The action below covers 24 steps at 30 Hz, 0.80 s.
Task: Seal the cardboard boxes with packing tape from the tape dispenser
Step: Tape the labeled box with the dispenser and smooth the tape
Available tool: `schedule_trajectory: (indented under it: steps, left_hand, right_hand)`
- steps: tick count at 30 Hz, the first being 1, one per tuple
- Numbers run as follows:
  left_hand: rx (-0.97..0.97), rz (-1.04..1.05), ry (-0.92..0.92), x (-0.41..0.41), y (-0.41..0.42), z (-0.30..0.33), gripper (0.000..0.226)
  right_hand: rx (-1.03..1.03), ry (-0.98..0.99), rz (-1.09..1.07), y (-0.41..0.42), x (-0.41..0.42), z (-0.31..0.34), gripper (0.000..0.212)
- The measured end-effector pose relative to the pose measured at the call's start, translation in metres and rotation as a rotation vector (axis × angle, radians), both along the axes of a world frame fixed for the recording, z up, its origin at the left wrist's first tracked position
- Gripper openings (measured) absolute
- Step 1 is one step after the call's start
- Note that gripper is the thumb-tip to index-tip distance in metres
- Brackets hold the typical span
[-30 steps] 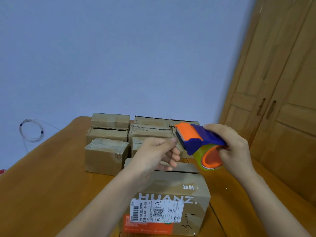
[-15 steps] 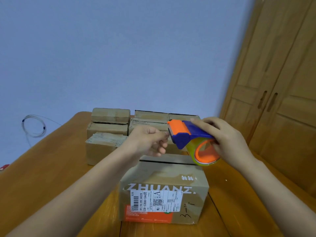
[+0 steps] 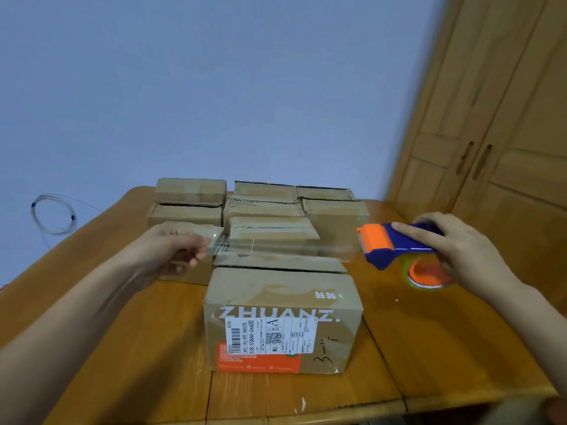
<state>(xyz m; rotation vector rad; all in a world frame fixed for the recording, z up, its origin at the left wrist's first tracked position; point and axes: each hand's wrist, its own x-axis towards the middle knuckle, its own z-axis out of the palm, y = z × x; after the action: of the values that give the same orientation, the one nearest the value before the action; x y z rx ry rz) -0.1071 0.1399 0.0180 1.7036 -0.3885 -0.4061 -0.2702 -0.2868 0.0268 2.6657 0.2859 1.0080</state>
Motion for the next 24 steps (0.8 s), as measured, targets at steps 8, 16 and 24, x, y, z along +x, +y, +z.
schedule_trajectory:
  steps: [8,16,24]
  left_hand:
    - [0.002,0.011,0.012,0.012,0.006,-0.014,0.023]
    - [-0.037,-0.030,0.020,0.023,0.029,-0.021,0.063]
    - [-0.041,-0.013,-0.010,0.025,0.035,-0.028,0.062]
  right_hand:
    - [0.035,0.038,-0.015,-0.019,-0.002,-0.017,0.101]
    - [0.080,0.013,0.011,-0.022,-0.004,-0.016,0.096]
    - [0.018,0.049,0.021,-0.012,0.001,-0.019,0.099]
